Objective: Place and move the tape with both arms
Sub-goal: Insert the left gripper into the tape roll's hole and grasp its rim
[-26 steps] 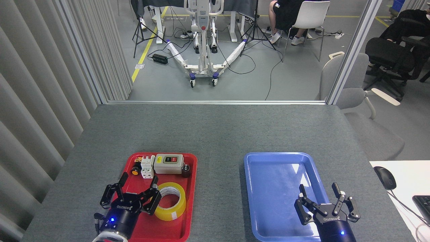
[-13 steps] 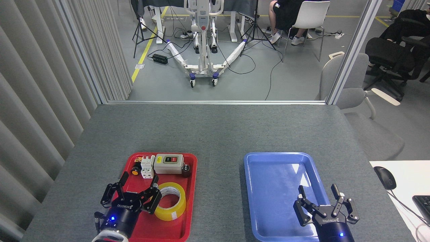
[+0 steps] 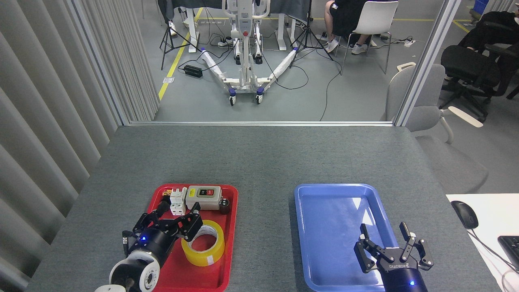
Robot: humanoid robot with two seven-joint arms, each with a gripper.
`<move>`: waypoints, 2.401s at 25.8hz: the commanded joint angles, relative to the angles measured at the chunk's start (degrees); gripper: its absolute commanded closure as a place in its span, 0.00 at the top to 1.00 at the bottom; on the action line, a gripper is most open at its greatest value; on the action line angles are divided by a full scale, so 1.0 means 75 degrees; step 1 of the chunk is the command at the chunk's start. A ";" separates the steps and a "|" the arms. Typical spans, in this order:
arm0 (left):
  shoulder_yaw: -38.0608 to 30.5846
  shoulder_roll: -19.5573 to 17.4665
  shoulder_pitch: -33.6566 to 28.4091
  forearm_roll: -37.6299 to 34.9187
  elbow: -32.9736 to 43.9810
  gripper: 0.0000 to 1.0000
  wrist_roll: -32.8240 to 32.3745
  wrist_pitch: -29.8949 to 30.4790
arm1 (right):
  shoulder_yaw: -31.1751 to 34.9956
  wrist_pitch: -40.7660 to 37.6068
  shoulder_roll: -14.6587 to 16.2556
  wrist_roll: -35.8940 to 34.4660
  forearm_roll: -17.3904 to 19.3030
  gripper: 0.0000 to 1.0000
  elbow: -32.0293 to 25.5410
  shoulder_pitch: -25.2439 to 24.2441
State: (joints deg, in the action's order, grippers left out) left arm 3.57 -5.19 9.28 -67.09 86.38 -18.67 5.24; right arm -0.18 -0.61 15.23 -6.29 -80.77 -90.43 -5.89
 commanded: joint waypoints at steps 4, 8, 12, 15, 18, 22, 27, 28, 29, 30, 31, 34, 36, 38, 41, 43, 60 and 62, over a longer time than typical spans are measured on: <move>0.0016 0.0000 0.0509 0.0356 -0.0068 1.00 -0.2959 -0.0523 | 0.0000 0.0000 -0.0003 0.0006 0.0000 1.00 0.0010 0.0000; 0.0039 0.0000 0.0766 0.0356 -0.0372 1.00 -0.3616 -0.0523 | 0.0000 0.0000 -0.0015 0.0006 0.0000 1.00 0.0033 0.0000; 0.0226 -0.0012 0.1036 0.0297 -0.0864 1.00 -0.3721 -0.0535 | 0.0000 0.0000 -0.0015 0.0006 0.0000 1.00 0.0068 0.0000; 0.0320 -0.0012 0.1106 0.0262 -0.1204 1.00 -0.3721 -0.0546 | 0.0000 0.0000 -0.0015 0.0006 0.0000 1.00 0.0092 0.0000; 0.0473 -0.0234 0.1247 0.0250 -0.1427 1.00 -0.3721 -0.0535 | 0.0000 0.0000 -0.0015 0.0006 0.0000 1.00 0.0104 0.0000; 0.0637 -0.0469 0.1376 0.0250 -0.1638 1.00 -0.3756 -0.0535 | 0.0000 0.0000 -0.0003 0.0006 0.0000 1.00 0.0115 0.0000; 0.0894 -0.0621 0.1657 0.0250 -0.2153 1.00 -0.3768 -0.0535 | 0.0000 0.0000 -0.0015 0.0006 0.0000 1.00 0.0115 0.0000; 0.0906 -0.0621 0.1692 0.0250 -0.2212 1.00 -0.3768 -0.0535 | 0.0000 0.0000 -0.0015 0.0006 0.0000 1.00 0.0115 0.0000; 0.0918 -0.0621 0.1739 0.0250 -0.2247 1.00 -0.3768 -0.0535 | 0.0000 0.0000 -0.0015 0.0006 0.0000 1.00 0.0115 0.0000; 0.0918 -0.0621 0.1763 0.0262 -0.2271 1.00 -0.3839 -0.0535 | 0.0000 0.0000 -0.0015 0.0006 0.0000 1.00 0.0115 0.0000; 0.0930 -0.0621 0.1774 0.0250 -0.2294 1.00 -0.3991 -0.0535 | 0.0000 0.0000 -0.0015 0.0006 0.0000 1.00 0.0115 0.0000; 0.0953 -0.0621 0.1868 0.0250 -0.2306 1.00 -0.4870 -0.0535 | 0.0000 0.0000 -0.0038 0.0006 0.0000 1.00 0.0115 0.0000; 0.1012 -0.0621 0.1927 0.0250 -0.2318 1.00 -0.5444 -0.0535 | 0.0000 0.0000 -0.0097 0.0018 -0.0012 1.00 0.0115 0.0000; 0.1047 -0.0621 0.1974 0.0250 -0.2400 1.00 -0.5702 -0.0535 | 0.0000 0.0000 -0.0108 0.0018 -0.0023 1.00 0.0115 0.0000; 0.1059 -0.0621 0.2032 0.0262 -0.2458 1.00 -0.5737 -0.0535 | 0.0000 0.0000 -0.0132 0.0018 -0.0035 1.00 0.0115 0.0012; 0.1164 -0.0609 0.2079 0.0262 -0.2470 1.00 -0.5737 -0.0535 | -0.0012 0.0000 -0.0144 0.0018 -0.0070 1.00 0.0115 0.0023; 0.1726 -0.0363 0.2349 0.0075 -0.2798 0.99 -0.5678 -0.1918 | -0.0012 0.0000 -0.0542 0.0030 -0.0445 1.00 0.0127 0.0070; 0.1726 -0.0363 0.2349 -0.0218 -0.2857 0.99 -0.5608 -0.1929 | -0.0012 0.0012 -0.0554 0.0030 -0.0469 1.00 0.0127 0.0070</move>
State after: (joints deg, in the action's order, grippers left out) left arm 16.48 -7.93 26.90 -66.64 65.37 -61.19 -9.15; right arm -0.27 -0.61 11.30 -6.06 -83.94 -89.47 -5.36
